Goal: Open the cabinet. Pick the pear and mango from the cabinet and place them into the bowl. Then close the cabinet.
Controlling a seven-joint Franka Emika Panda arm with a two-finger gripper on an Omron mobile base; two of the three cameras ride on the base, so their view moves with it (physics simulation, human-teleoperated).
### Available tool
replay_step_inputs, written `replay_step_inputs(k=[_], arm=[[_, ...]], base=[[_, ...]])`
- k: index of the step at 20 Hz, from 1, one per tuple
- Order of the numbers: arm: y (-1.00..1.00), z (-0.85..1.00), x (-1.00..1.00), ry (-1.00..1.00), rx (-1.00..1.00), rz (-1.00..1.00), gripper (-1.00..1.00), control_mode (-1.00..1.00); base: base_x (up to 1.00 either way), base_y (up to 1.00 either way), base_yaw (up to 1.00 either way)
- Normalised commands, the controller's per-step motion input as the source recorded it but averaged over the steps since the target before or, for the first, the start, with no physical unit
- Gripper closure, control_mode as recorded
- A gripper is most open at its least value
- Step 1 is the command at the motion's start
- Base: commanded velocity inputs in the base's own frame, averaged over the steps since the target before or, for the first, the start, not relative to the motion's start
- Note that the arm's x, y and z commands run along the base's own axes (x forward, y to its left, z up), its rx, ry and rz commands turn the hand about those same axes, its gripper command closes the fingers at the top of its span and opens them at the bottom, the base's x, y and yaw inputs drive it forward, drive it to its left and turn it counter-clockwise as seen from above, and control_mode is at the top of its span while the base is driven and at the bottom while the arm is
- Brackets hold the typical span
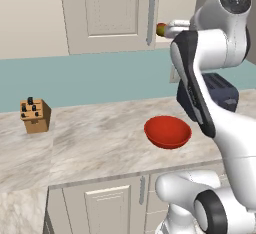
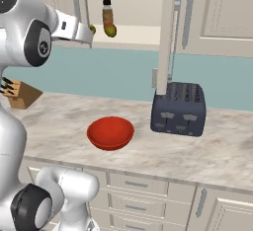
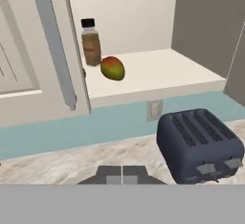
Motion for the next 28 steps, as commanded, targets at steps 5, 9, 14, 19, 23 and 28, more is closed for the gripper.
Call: replay_step_inputs(k=[5,9,14,19,23,28], arm=[[0.16,-0.01,0.20,-0.07,0.14,0.10,1.00,-1.00],[0.21,-0.04,0.24,-0.01,0.10,0.16,1.00,-1.00],[0.23,0.00,0.21,0.00,0.02,0.09,1.00,-1.00],[0.26,0.00,0.23,0.00,0.00,0.01,-1.00,-1.00],[0.41,0.00,0.44,0.07,0.00,-0.01,1.00,-1.00],[0.15,0.00,0.34,0.10,0.00,0.00,1.00,-1.00]], base=[[0.00,0.00,0.00],[0.00,0.00,0.00],[0.00,0.00,0.00],[0.00,0.00,0.00],[0.00,0.00,0.00],[0.00,0.00,0.00]])
